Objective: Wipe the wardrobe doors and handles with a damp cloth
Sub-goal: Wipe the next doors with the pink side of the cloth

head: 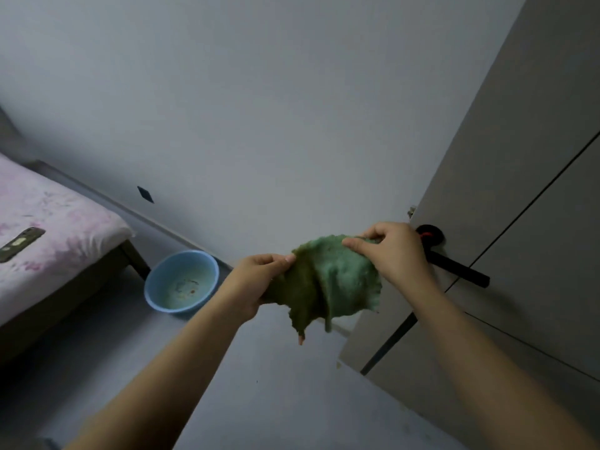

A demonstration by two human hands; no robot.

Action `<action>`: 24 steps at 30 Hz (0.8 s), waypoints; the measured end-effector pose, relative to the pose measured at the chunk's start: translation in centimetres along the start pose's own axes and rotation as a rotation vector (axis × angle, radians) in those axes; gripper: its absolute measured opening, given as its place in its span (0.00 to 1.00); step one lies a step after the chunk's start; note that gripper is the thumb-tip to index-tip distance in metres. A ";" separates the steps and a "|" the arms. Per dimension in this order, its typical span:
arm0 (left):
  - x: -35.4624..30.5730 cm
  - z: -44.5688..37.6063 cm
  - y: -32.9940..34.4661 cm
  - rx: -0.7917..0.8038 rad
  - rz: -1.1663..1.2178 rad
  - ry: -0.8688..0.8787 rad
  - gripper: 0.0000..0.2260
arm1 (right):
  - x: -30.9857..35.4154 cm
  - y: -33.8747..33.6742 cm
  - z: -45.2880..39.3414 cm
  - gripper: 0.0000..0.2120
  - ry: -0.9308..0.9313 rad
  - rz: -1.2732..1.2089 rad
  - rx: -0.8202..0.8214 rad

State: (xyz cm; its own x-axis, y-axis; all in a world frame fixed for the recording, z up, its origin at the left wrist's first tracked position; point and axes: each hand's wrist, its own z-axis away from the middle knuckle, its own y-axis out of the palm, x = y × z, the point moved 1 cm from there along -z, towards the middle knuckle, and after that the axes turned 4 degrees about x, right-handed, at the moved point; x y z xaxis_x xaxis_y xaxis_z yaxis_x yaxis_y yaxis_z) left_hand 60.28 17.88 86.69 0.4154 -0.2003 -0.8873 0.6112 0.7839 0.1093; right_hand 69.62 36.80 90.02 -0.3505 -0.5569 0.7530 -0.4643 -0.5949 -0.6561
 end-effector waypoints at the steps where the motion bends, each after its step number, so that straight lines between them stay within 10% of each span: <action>1: 0.1 -0.2 0.5 -0.030 0.052 -0.020 0.08 | 0.0 0.4 0.1 0.12 0.010 -0.032 -0.005; 17: -2.7 -5.7 5.0 0.054 0.369 0.058 0.10 | 0.2 1.4 -4.5 0.19 0.041 -0.486 0.408; 24: -3.8 -8.5 5.0 0.138 0.336 0.050 0.11 | -1.6 -0.3 -8.2 0.11 -0.083 -0.528 0.312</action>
State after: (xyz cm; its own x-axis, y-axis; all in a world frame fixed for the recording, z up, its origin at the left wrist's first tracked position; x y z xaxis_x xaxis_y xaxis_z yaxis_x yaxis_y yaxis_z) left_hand 56.04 27.52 86.80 0.5774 0.0866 -0.8118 0.5328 0.7135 0.4551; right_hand 63.63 42.63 89.45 -0.0681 -0.1769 0.9819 -0.2934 -0.9371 -0.1892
